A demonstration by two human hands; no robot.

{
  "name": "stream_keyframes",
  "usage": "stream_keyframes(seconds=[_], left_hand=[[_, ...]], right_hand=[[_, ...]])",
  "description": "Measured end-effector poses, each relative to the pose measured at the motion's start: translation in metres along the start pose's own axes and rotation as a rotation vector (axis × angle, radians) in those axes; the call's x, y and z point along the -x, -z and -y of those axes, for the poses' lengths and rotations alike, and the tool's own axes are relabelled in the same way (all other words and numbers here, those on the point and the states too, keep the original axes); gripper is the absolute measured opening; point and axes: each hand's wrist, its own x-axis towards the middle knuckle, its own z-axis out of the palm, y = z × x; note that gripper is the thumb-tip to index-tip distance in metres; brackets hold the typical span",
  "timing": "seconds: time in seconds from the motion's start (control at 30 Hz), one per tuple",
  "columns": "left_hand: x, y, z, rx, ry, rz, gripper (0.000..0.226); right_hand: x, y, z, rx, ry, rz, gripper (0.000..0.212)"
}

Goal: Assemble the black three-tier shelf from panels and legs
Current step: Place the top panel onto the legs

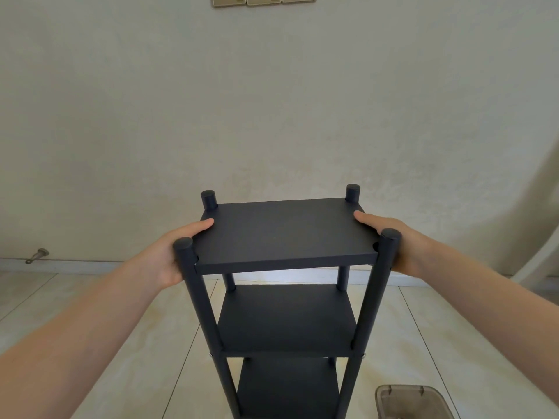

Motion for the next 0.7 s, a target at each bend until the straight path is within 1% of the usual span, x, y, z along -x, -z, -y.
stream_keyframes(seconds=[0.07, 0.17, 0.3, 0.47, 0.57, 0.7], left_hand=[[0.002, 0.002, 0.004, 0.031, -0.007, 0.041, 0.038], [0.007, 0.002, 0.011, 0.061, -0.019, 0.084, 0.045], [0.011, -0.001, 0.019, 0.107, -0.045, 0.061, 0.04], [0.013, -0.005, 0.019, 0.111, -0.041, 0.015, 0.036], [0.014, -0.008, 0.016, 0.087, -0.012, 0.009, 0.035], [0.016, -0.009, 0.013, 0.073, -0.001, -0.004, 0.038]], right_hand=[[0.002, 0.005, -0.008, -0.03, 0.043, 0.055, 0.029], [0.002, 0.007, -0.01, -0.028, 0.086, 0.054, 0.031], [0.005, 0.003, -0.014, -0.096, 0.085, 0.081, 0.03], [0.01, 0.0, -0.016, -0.161, 0.067, 0.054, 0.026], [0.011, -0.001, -0.015, -0.134, 0.039, 0.036, 0.027], [0.014, -0.001, -0.004, -0.077, -0.01, 0.042, 0.019]])
